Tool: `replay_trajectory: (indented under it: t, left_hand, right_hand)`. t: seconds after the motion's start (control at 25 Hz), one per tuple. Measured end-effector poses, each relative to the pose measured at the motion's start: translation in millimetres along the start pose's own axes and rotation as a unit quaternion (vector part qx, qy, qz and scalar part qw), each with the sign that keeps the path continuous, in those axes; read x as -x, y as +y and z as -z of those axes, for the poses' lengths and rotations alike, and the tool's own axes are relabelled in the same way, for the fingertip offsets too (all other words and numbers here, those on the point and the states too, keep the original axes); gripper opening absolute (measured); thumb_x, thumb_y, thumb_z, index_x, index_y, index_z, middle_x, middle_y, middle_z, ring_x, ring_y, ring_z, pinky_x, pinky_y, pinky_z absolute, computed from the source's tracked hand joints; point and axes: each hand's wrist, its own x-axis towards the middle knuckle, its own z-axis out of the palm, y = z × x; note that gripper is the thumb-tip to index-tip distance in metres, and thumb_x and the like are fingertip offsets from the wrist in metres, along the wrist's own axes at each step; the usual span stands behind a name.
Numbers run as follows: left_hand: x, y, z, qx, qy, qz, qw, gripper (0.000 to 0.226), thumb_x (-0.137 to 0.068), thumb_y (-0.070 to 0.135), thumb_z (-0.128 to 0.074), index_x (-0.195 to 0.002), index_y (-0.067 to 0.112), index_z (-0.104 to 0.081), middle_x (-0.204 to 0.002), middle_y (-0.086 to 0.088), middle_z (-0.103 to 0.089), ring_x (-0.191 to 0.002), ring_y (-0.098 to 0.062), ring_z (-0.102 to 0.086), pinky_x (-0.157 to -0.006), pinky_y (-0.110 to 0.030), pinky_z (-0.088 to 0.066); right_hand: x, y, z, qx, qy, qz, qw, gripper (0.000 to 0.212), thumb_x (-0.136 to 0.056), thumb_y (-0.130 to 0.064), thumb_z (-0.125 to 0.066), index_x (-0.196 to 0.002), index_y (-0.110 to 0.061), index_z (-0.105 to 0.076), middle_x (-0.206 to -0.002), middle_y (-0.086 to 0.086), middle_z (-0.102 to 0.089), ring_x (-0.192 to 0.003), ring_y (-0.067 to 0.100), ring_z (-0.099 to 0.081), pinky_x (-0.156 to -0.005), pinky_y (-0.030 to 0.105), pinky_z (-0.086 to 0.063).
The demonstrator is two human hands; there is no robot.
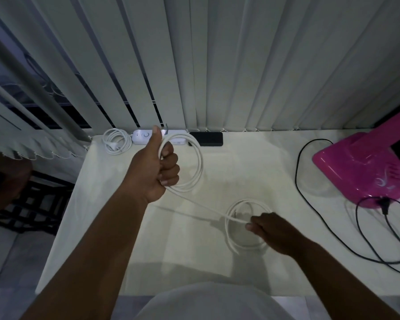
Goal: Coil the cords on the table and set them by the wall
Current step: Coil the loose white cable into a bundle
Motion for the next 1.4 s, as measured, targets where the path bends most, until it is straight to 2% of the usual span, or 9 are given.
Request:
replay_trajectory:
  t: [0.2,0.32,0.44,0.56,0.68,0.88,1.08,1.28,1.4]
  left_hand:
    - [2.7,-23.6,-18.0,-0.019,-0.017,0.015,1.0,0.052,-0.085,0.065,-0.046,-0.057,0.022,-0.038,-0.047,0.005,-0.019,-0.036,-0.009,-0.015,-0.037,-0.019,-0.014]
    - [5.1,-43.3,-32.6,-0.086,-0.003,0.012,0.996,0.05,-0.085,0.064,-0.05,-0.06,0.022,-0.04,-0.05,0.004,-0.022,-0.039,-0.011,-0.016,-0.04,-0.022,-0.013]
    - [7.5,-54.0,-44.1,-0.106,0.041,-0.002,0.994,0.047,-0.087,0.058,-0.051,-0.061,0.021,-0.044,-0.05,0.002,-0.027,-0.04,-0.012,-0.018,-0.042,-0.022,-0.014]
    - [8.9,-58.8,-54.6,-0.153,0.064,-0.048,0.985,0.046,-0.089,0.057,-0.049,-0.066,0.017,-0.055,-0.056,-0.004,-0.044,-0.04,-0.014,-0.035,-0.039,-0.021,-0.028]
    - [11.9,-60.4,-57.1,-0.199,0.084,-0.071,0.974,0.044,-0.085,0.058,-0.053,-0.084,0.016,-0.065,-0.068,-0.001,-0.06,-0.048,-0.016,-0.05,-0.038,-0.024,-0.037]
    - [6.6,-45.3,-47.0,-0.125,0.063,-0.024,0.99,0.038,-0.091,0.039,-0.059,-0.06,0.016,-0.052,-0.045,0.003,-0.044,-0.047,-0.017,-0.038,-0.044,-0.026,-0.033]
    - [3.9,-5.6,-15.7,0.041,-0.028,0.022,0.999,0.058,-0.088,0.067,-0.038,-0.056,0.019,-0.037,-0.037,0.004,-0.024,-0.032,-0.011,-0.022,-0.038,-0.021,-0.018]
    - [10.1,2.5,-1.7,0.042,-0.085,0.016,0.995,0.056,-0.088,0.066,-0.04,-0.058,0.019,-0.041,-0.037,0.005,-0.026,-0.029,-0.008,-0.021,-0.036,-0.018,-0.016]
    - [8.2,-14.1,-16.8,0.014,-0.076,0.013,0.997,0.049,-0.086,0.063,-0.045,-0.065,0.019,-0.046,-0.04,0.006,-0.026,-0.029,-0.008,-0.02,-0.035,-0.017,-0.016]
  right_hand:
    - [-23.0,3.8,47.9,-0.058,0.058,-0.225,0.971,0.062,-0.088,-0.066,-0.051,-0.056,-0.012,-0.059,-0.053,-0.001,-0.055,-0.054,0.017,-0.055,-0.055,0.03,-0.042]
    - [-33.4,-39.4,88.4,-0.491,0.129,-0.264,0.82,0.03,-0.095,-0.026,-0.06,-0.075,-0.005,-0.067,-0.057,0.008,-0.049,-0.037,0.013,-0.038,-0.042,0.022,-0.026]
    - [-20.1,-101.9,108.9,-0.661,0.077,-0.108,0.738,0.017,-0.093,0.002,-0.053,-0.102,-0.003,-0.066,-0.072,0.014,-0.066,-0.048,0.017,-0.058,-0.043,0.025,-0.045]
    - [-1.8,-153.8,100.2,-0.55,0.01,-0.012,0.835,0.041,-0.094,0.005,-0.052,-0.101,-0.033,-0.066,-0.082,0.008,-0.075,-0.063,0.029,-0.072,-0.055,0.031,-0.058]
    - [-1.3,-171.2,84.9,-0.391,0.097,-0.034,0.915,0.014,-0.093,-0.007,-0.061,-0.089,-0.02,-0.063,-0.074,0.007,-0.072,-0.053,0.022,-0.071,-0.047,0.033,-0.059]
    - [-7.2,-160.3,49.3,-0.284,0.127,0.04,0.95,0.031,-0.095,-0.041,-0.058,-0.073,-0.019,-0.062,-0.06,-0.003,-0.068,-0.048,0.007,-0.063,-0.048,0.019,-0.047]
    - [-3.1,-84.5,-0.6,-0.039,0.059,0.134,0.988,0.049,-0.101,-0.053,-0.029,-0.078,-0.017,-0.053,-0.071,0.005,-0.063,-0.071,0.028,-0.062,-0.067,0.035,-0.038]
    - [-4.2,-4.1,10.1,-0.011,0.027,-0.004,1.0,0.055,-0.092,-0.072,-0.021,-0.066,-0.027,-0.04,-0.059,-0.003,-0.054,-0.068,0.025,-0.063,-0.067,0.036,-0.046]
    - [-24.3,-4.6,35.4,-0.009,0.086,-0.139,0.986,0.062,-0.09,-0.067,-0.045,-0.059,-0.014,-0.049,-0.054,-0.001,-0.053,-0.055,0.018,-0.053,-0.059,0.032,-0.039]
